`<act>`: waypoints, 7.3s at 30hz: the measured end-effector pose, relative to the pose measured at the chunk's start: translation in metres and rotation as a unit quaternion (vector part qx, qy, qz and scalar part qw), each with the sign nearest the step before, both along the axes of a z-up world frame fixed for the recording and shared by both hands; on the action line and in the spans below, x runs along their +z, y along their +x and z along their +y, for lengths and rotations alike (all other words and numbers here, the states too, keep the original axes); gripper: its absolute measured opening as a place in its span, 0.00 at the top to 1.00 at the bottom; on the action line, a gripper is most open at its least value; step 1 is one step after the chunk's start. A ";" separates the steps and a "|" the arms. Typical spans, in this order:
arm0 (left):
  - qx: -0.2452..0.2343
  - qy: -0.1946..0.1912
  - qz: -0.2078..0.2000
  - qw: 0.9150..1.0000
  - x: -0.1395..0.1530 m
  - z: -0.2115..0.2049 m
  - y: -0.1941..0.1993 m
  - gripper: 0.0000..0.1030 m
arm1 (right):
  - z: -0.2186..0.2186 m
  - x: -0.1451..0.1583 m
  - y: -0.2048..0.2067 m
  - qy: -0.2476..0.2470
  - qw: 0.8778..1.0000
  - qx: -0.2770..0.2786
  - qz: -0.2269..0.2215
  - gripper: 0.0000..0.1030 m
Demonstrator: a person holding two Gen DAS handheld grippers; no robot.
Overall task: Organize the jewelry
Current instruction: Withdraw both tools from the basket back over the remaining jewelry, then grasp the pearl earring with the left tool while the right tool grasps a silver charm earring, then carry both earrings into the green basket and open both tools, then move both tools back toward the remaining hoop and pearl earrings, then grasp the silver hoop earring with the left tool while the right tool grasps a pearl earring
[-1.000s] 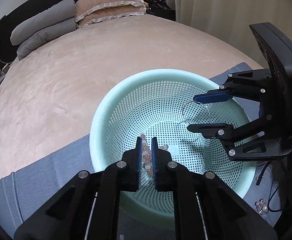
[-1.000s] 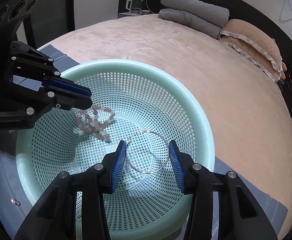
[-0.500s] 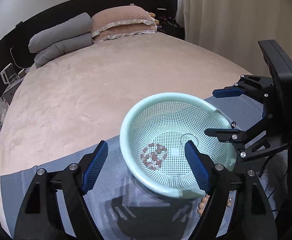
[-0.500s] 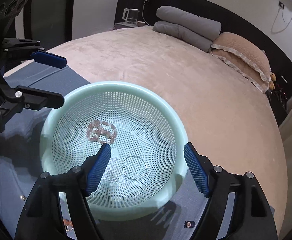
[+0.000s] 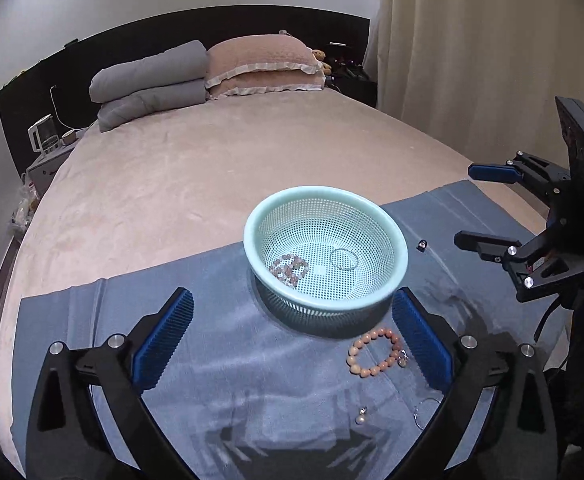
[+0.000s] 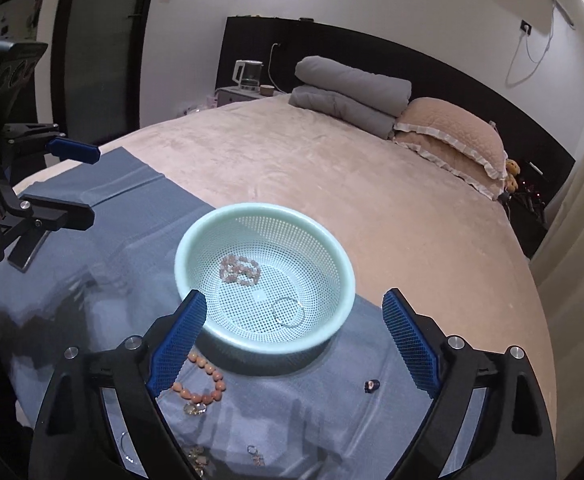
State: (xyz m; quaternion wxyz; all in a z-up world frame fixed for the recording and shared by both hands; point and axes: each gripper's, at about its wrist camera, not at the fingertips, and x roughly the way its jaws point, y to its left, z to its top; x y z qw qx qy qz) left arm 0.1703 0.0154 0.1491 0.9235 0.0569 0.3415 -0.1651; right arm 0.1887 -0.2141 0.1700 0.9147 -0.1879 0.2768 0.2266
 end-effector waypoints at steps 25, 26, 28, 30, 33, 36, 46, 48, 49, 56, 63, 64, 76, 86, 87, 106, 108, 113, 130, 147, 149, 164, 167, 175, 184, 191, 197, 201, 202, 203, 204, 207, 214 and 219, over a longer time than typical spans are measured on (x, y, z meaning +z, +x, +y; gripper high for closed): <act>0.025 -0.028 0.085 0.996 -0.159 -0.012 -0.056 0.05 | -0.059 -0.152 -0.063 0.049 0.986 -0.147 0.061 0.09; 0.024 -0.026 0.086 0.996 -0.162 -0.013 -0.055 0.05 | -0.061 -0.155 -0.060 0.050 0.985 -0.149 0.063 0.09; 0.022 -0.019 0.090 0.995 -0.167 -0.014 -0.050 0.05 | -0.061 -0.162 -0.054 0.052 0.984 -0.152 0.071 0.10; 0.022 -0.015 0.086 0.996 -0.171 -0.016 -0.047 0.05 | -0.062 -0.168 -0.048 0.053 0.984 -0.152 0.076 0.10; 0.018 -0.017 0.082 0.996 -0.172 -0.020 -0.042 0.07 | -0.061 -0.177 -0.040 0.048 0.984 -0.149 0.087 0.11; 0.016 -0.014 0.081 0.997 -0.178 -0.028 -0.038 0.08 | -0.059 -0.184 -0.032 0.048 0.983 -0.138 0.108 0.36; -0.010 0.010 0.050 0.999 -0.186 -0.044 -0.042 0.36 | -0.054 -0.192 -0.032 0.057 0.984 -0.113 0.126 0.75; -0.018 0.017 0.047 0.999 -0.187 -0.049 -0.046 0.48 | -0.051 -0.192 -0.033 0.055 0.984 -0.109 0.126 0.87; -0.022 0.020 0.046 0.998 -0.187 -0.051 -0.049 0.51 | -0.050 -0.192 -0.033 0.055 0.984 -0.108 0.127 0.89; -0.013 -0.009 0.058 0.998 -0.184 -0.044 -0.060 0.89 | -0.054 -0.191 -0.036 0.069 0.983 -0.108 0.131 0.91; 0.001 -0.043 0.078 0.996 -0.175 -0.030 -0.069 0.89 | -0.064 -0.185 -0.039 0.093 0.978 -0.121 0.139 0.91; 0.001 -0.042 0.078 0.996 -0.173 -0.029 -0.070 0.89 | -0.066 -0.184 -0.041 0.096 0.978 -0.123 0.138 0.91; 0.041 -0.015 0.061 0.997 -0.142 -0.008 -0.069 0.89 | -0.096 -0.151 -0.053 0.128 0.972 -0.155 0.123 0.91; 0.051 0.024 -0.004 0.998 -0.069 0.009 -0.039 0.89 | -0.121 -0.085 -0.042 0.122 0.977 -0.160 0.065 0.91; 0.049 0.020 -0.008 0.999 -0.061 0.010 -0.034 0.89 | -0.122 -0.077 -0.039 0.120 0.978 -0.160 0.056 0.91; -0.010 -0.005 0.018 1.000 -0.064 -0.048 0.094 0.89 | -0.030 -0.053 0.089 0.065 0.996 -0.031 0.048 0.91; -0.017 0.001 0.030 0.999 -0.076 -0.056 0.108 0.89 | -0.019 -0.066 0.103 0.060 0.996 -0.020 0.059 0.91; -0.026 0.016 0.049 0.998 -0.097 -0.068 0.136 0.89 | 0.000 -0.092 0.128 0.065 0.994 -0.003 0.086 0.91; -0.027 0.004 0.059 0.998 -0.108 -0.060 0.149 0.88 | 0.007 -0.111 0.136 0.047 0.994 0.002 0.096 0.90; 0.070 -0.097 -0.017 0.993 -0.058 0.009 0.095 0.05 | -0.006 -0.067 0.098 0.045 0.997 -0.048 0.032 0.15; 0.076 -0.105 -0.026 0.991 -0.050 0.017 0.081 0.05 | -0.013 -0.061 0.086 0.054 0.996 -0.061 0.031 0.14; 0.018 -0.140 -0.055 0.988 -0.079 -0.001 -0.044 0.05 | -0.054 -0.071 -0.032 0.081 0.992 -0.084 0.043 0.11; -0.014 -0.131 -0.047 0.990 -0.095 -0.017 -0.059 0.05 | -0.053 -0.091 -0.042 0.070 0.992 -0.080 0.072 0.11; -0.116 -0.038 -0.018 0.992 -0.139 -0.077 -0.094 0.05 | -0.046 -0.135 -0.073 0.037 0.990 -0.044 0.128 0.12; -0.148 -0.013 0.010 0.989 -0.178 -0.107 -0.096 0.07 | -0.028 -0.168 -0.088 -0.007 0.985 0.000 0.173 0.41; -0.165 0.001 0.021 0.986 -0.189 -0.113 -0.095 0.26 | -0.026 -0.175 -0.085 0.009 0.983 0.018 0.185 0.63; -0.163 0.005 0.020 0.986 -0.192 -0.112 -0.092 0.43 | -0.023 -0.173 -0.086 0.020 0.982 0.034 0.184 0.76; -0.160 0.004 0.021 0.987 -0.191 -0.108 -0.090 0.58 | -0.017 -0.173 -0.090 0.011 0.982 0.049 0.182 0.79; -0.159 0.002 0.022 0.987 -0.191 -0.107 -0.091 0.58 | -0.016 -0.173 -0.091 0.007 0.982 0.050 0.180 0.79; -0.158 0.002 0.022 0.987 -0.191 -0.109 -0.089 0.58 | -0.015 -0.174 -0.090 0.005 0.983 0.049 0.177 0.79; -0.158 0.004 0.020 0.987 -0.190 -0.110 -0.091 0.58 | -0.014 -0.174 -0.090 0.007 0.983 0.048 0.176 0.79; -0.159 0.006 0.021 0.987 -0.190 -0.111 -0.090 0.58 | -0.012 -0.175 -0.087 0.004 0.984 0.043 0.174 0.89; -0.151 -0.015 0.034 0.988 -0.187 -0.105 -0.092 0.58 | -0.024 -0.169 -0.092 0.019 0.983 0.040 0.180 0.89; -0.146 -0.021 0.038 0.988 -0.182 -0.100 -0.097 0.58 | -0.038 -0.158 -0.096 0.031 0.984 0.030 0.172 0.89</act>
